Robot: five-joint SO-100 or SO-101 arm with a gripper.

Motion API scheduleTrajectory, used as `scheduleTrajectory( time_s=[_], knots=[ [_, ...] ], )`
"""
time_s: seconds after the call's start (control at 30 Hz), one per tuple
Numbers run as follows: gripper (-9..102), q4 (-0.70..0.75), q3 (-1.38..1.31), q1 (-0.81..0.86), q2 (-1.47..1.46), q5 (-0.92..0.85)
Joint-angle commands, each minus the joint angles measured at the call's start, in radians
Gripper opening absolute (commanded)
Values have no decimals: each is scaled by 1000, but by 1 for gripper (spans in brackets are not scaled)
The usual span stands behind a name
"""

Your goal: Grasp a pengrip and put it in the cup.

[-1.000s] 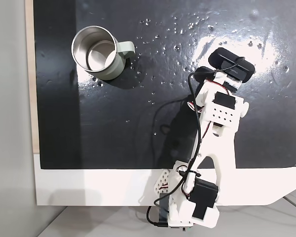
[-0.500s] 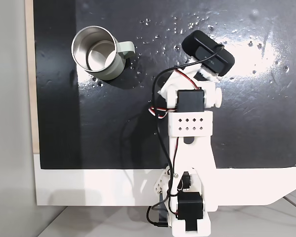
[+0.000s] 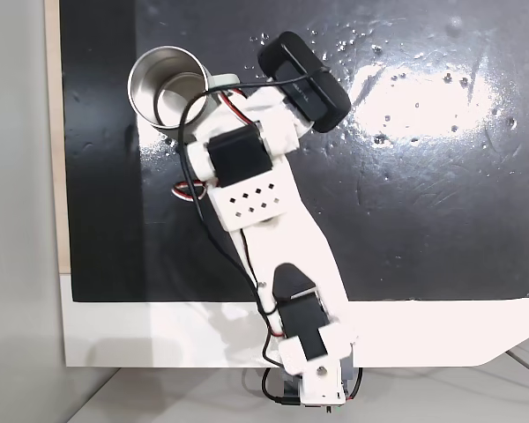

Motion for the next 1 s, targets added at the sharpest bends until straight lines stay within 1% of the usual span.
scheduleTrajectory(
  time_s=[0.0, 0.1, 0.2, 0.47, 0.7, 0.9, 0.97],
  knots=[
    [1, 40, -321, -35, -69, 106],
    [1, 40, -402, -63, -120, 158],
    [1, 40, -541, -71, -202, 204],
    [1, 25, -831, -86, -465, 247],
    [1, -101, -842, -133, -526, 244],
    [1, -103, -842, -166, -551, 256],
    [3, -103, -842, -166, -557, 261]
  ],
)
